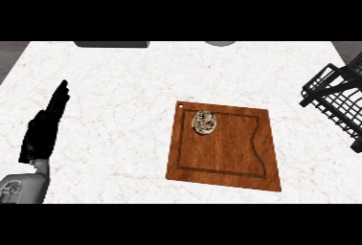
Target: Pick the croissant from the cutting board and place it in the tiered basket
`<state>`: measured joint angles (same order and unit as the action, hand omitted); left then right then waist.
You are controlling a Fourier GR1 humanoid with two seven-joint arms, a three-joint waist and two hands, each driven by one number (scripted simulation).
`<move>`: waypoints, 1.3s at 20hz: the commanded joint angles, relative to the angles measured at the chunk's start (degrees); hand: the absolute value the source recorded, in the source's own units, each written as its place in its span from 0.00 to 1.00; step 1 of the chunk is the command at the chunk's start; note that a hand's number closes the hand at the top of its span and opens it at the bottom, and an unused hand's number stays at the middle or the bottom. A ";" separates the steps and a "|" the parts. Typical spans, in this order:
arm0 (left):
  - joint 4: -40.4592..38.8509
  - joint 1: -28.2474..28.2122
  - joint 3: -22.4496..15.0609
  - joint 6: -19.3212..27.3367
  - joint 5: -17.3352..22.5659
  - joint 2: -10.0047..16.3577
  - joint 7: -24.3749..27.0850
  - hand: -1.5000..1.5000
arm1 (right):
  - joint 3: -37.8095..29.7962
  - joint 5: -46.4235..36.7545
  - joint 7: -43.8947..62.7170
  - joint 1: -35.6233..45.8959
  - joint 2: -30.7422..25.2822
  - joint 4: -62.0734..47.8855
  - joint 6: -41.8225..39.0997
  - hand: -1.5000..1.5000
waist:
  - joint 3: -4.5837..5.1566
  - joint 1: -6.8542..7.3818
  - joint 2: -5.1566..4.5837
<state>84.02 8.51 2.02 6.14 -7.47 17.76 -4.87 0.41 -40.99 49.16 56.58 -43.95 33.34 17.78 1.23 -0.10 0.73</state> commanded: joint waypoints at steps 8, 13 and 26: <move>2.27 -4.09 1.26 -1.30 0.69 0.16 0.87 0.50 | -5.09 0.00 3.52 -11.57 -4.53 18.73 9.46 0.00 | -1.19 -1.12 -0.04; 2.38 -2.52 1.03 -0.36 -0.50 -0.64 0.23 0.50 | -6.18 -3.16 15.36 -12.58 -7.17 29.06 4.12 0.00 | -1.13 -1.47 0.06; 3.14 -4.54 3.56 0.47 -0.34 0.34 -1.19 0.50 | -24.04 8.30 22.32 -41.69 -5.60 64.61 -1.85 0.00 | -1.19 -5.84 1.06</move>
<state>85.53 4.27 4.99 6.42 -7.87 17.64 -4.52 -18.76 -34.90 63.71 22.75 -49.62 87.26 18.06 0.08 -4.90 1.52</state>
